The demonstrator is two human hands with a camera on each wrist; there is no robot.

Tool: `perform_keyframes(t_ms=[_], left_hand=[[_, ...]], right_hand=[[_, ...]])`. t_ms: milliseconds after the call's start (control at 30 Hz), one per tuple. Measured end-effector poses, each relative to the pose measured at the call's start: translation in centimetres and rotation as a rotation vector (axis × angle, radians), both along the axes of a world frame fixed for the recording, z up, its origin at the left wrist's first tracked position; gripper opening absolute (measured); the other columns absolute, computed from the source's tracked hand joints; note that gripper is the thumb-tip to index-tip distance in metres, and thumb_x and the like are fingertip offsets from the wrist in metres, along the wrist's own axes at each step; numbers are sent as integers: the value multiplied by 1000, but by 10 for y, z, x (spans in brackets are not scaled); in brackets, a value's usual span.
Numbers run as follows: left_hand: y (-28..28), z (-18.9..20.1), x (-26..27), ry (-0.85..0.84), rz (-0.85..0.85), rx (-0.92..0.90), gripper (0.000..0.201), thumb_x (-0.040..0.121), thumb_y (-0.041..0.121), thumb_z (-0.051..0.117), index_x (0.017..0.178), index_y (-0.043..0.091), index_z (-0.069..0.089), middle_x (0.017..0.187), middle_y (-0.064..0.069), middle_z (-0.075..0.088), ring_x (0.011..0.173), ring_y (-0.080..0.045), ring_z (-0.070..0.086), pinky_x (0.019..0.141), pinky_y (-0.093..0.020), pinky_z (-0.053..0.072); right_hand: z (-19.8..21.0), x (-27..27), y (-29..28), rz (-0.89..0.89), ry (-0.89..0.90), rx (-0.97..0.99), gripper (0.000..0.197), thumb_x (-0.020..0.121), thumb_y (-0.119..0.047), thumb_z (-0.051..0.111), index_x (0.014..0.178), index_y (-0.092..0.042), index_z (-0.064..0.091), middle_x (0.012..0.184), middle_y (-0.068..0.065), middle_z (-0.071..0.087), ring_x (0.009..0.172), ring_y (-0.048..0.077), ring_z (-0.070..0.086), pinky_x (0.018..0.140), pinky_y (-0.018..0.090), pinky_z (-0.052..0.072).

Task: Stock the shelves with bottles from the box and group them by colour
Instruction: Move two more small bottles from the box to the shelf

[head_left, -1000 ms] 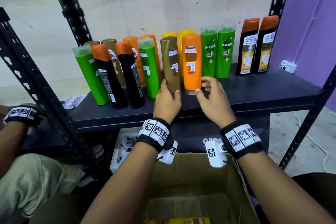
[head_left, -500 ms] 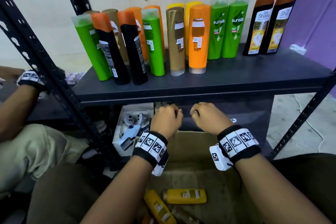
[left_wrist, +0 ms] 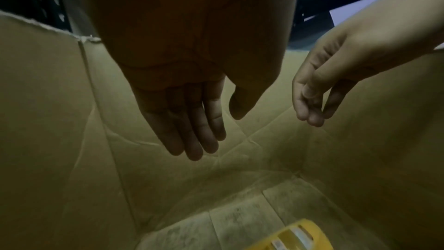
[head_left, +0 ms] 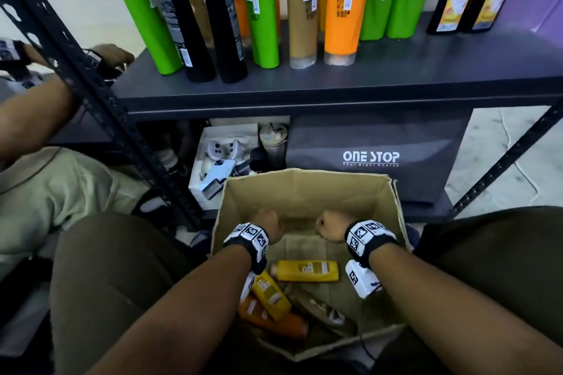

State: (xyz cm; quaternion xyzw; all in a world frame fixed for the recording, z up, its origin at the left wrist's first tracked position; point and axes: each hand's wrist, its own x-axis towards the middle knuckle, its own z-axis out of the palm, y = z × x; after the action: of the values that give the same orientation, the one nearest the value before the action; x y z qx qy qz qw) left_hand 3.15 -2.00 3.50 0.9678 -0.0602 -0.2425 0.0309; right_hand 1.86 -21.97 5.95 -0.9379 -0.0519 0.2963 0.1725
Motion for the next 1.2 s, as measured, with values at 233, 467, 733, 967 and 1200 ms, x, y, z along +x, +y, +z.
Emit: perform_keyframes(t_ms=[233,467,733,967,1200], left_hand=[[-4,-28,-9,105,27,-34,51,106,37,43,131,-6,53,137,-25,53,124,-39,53,95,-40,46],[1,-59,-10,165,-20,12,48,104,38,46,121,-4,63,125,-22,64,113,-37,61,93,-39,49],[-3,-112,-11,301,-59,-4,40,103,34,49,104,-2,65,97,-16,66,90,-33,63,70,-31,42],[-6,-160,-24,421,-45,-45,42,103,37,49,104,-2,66,95,-13,64,93,-31,63,71,-31,42],[-19,-175,-33,350,-172,-124,33,98,33,58,114,5,64,117,-17,62,110,-35,59,91,-44,50]], right_hand=[[-38,-12,4,45,88,-70,37,99,-29,50,98,-1,74,97,22,69,84,29,62,80,34,53],[-83,-14,-1,6,187,-71,36,103,-27,46,81,-5,63,79,13,60,75,30,58,75,35,51],[-140,-2,-1,17,200,-55,35,103,-27,47,114,3,63,118,25,63,96,34,59,84,37,51],[-199,-6,6,37,220,-123,56,97,-27,59,148,-13,39,148,16,40,134,40,44,110,48,40],[-225,-8,-11,-58,316,-154,67,90,-32,73,146,-17,41,155,17,25,144,41,25,116,49,32]])
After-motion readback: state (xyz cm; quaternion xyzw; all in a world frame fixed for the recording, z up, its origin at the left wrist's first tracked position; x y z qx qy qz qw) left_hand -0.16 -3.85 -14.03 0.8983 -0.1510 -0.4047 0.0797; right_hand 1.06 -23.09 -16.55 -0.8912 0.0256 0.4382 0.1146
